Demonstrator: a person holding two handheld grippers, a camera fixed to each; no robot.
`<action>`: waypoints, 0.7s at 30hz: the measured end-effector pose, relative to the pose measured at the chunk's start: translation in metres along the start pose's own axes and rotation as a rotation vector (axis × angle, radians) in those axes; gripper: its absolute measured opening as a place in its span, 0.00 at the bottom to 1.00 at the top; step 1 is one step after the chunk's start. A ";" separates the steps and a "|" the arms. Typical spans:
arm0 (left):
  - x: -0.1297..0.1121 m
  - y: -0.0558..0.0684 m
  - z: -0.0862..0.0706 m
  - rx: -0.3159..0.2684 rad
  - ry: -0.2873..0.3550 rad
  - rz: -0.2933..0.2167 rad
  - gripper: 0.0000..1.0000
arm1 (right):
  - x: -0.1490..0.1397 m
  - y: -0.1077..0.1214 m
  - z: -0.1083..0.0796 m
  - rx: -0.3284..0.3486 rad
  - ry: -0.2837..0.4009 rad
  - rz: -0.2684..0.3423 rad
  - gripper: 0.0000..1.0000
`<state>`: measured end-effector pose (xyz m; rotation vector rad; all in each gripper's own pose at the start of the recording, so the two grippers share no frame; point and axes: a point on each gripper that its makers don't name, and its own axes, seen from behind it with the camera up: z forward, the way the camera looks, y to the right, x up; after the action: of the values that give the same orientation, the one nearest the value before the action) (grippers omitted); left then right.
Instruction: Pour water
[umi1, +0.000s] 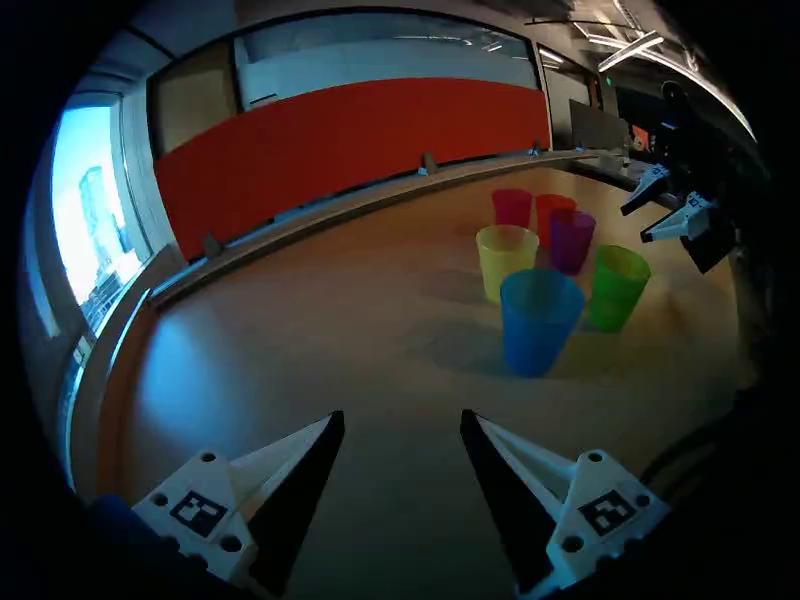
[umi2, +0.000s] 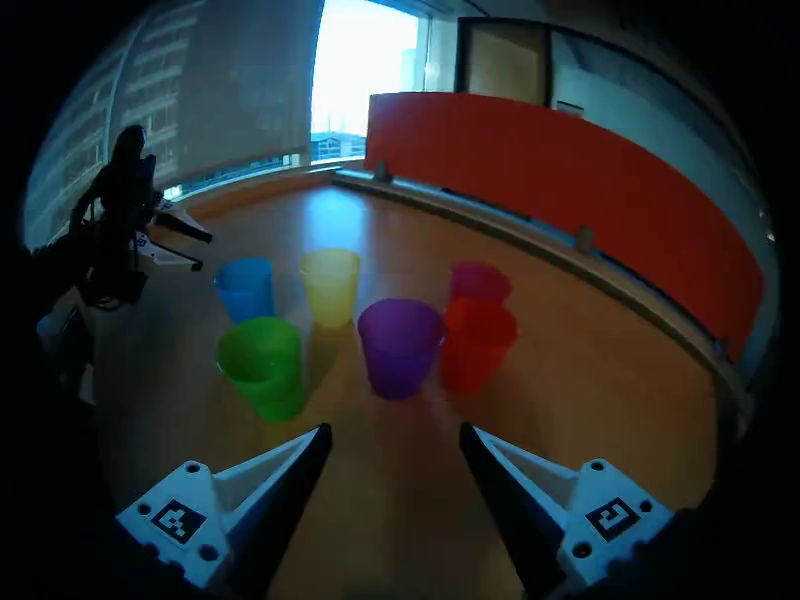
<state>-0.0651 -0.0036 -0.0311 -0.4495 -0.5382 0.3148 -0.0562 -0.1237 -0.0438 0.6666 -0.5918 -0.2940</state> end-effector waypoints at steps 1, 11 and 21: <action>0.001 -0.002 -0.001 0.009 0.004 -0.004 0.86 | 0.001 0.003 -0.001 -0.014 0.005 0.009 0.99; 0.010 -0.021 -0.009 0.097 0.063 -0.077 0.86 | 0.018 0.022 -0.012 -0.122 0.086 0.075 0.99; 0.011 -0.044 -0.018 0.174 0.120 -0.177 0.86 | 0.036 0.045 -0.021 -0.243 0.179 0.147 0.99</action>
<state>-0.0381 -0.0426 -0.0190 -0.2482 -0.4259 0.1613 -0.0116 -0.0950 -0.0126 0.4075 -0.4226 -0.1632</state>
